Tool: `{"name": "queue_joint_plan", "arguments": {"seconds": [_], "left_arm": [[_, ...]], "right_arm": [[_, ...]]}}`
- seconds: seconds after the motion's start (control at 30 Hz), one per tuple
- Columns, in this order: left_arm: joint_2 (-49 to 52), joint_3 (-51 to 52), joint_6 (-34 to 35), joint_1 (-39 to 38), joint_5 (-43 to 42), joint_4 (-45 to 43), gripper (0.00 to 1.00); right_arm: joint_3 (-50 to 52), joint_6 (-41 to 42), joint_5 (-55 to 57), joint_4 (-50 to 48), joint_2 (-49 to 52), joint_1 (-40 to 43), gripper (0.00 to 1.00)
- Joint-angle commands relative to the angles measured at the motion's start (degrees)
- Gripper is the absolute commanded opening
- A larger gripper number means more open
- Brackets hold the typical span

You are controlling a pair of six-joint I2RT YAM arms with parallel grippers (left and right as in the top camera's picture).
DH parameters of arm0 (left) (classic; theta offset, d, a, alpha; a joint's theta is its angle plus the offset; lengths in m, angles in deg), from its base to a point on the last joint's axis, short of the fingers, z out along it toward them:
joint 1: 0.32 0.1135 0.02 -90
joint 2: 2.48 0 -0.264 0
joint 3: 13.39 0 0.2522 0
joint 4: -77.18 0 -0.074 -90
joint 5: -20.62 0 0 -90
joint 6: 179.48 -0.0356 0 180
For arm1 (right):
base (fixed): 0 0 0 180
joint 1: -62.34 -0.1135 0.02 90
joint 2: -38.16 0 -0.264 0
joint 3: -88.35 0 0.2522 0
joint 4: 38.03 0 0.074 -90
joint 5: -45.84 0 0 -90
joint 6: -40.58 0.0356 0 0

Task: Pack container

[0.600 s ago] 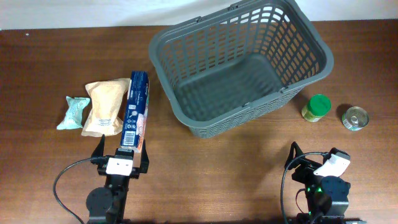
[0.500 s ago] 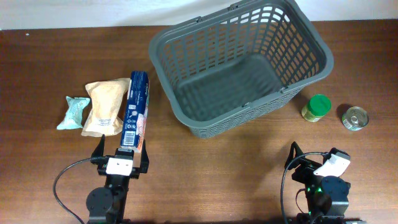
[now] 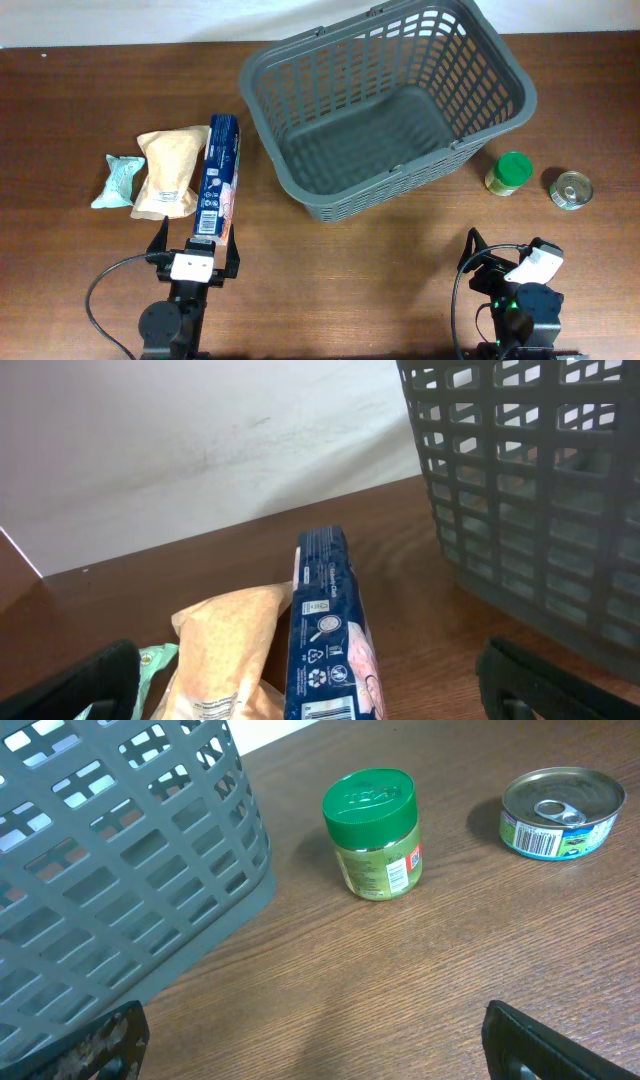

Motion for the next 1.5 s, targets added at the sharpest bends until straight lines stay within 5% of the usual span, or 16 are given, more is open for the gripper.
{"name": "queue_joint_plan", "arguments": {"seconds": [0.0,0.5,1.03,1.2,1.47], "left_arm": [[-0.2,0.2,0.0,-0.2,0.4,0.4,0.99],[-0.2,0.2,0.9,-0.2,0.6,0.5,0.99],[0.3,-6.3,18.2,-0.2,-3.0,6.4,0.99],[7.0,-17.7,18.2,-0.2,-2.0,15.0,0.99],[30.8,-44.5,18.2,-0.2,-2.0,23.3,0.99]], "right_arm": [[0.4,-0.1,0.7,0.2,-0.4,-0.5,0.99],[0.4,-0.1,2.8,-0.6,-0.4,-0.5,0.99],[-6.9,-0.5,-5.3,-0.3,0.9,-0.5,0.99],[-18.6,-8.0,-3.1,3.5,10.1,-0.5,0.99],[-47.7,-13.4,-0.8,14.9,40.4,-0.5,0.99]]}}
